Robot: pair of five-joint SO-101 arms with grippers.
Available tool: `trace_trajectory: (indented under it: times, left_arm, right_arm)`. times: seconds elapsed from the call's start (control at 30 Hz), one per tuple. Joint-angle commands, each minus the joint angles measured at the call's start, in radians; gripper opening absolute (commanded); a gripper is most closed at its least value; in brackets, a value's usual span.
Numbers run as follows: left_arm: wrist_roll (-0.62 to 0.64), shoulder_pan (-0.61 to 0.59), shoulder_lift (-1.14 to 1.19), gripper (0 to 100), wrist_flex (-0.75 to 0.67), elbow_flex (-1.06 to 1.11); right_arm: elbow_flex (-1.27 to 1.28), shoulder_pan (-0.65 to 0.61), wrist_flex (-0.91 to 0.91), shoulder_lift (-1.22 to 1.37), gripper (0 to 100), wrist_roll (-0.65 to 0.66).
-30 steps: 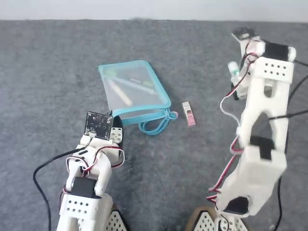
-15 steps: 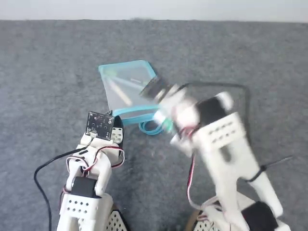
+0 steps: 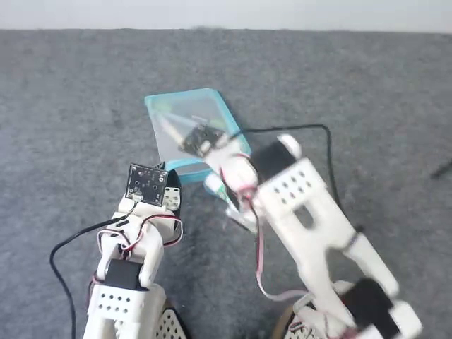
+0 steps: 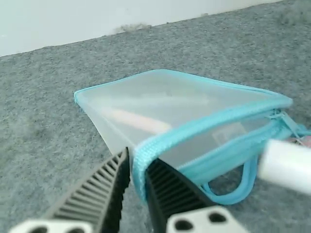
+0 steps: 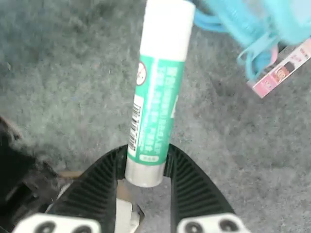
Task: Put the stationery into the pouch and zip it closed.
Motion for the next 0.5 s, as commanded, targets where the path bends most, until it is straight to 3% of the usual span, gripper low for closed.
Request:
trace_trajectory:
  times: [0.0, 0.27, 0.47]
  left_arm:
    - [-0.009, 0.006, -0.002, 1, -0.006, -0.008]
    - [-0.009, 0.012, -0.002, 1, -0.006, -0.008]
    - [-0.011, 0.014, -0.002, 1, -0.006, -0.008]
  right_arm:
    - [-0.258, 0.028, 0.022, 0.153, 0.7, -0.058]
    - [-0.456, 0.035, 0.045, 0.429, 0.7, -0.057]
    - [-0.503, 0.036, 0.045, 0.479, 0.7, -0.058]
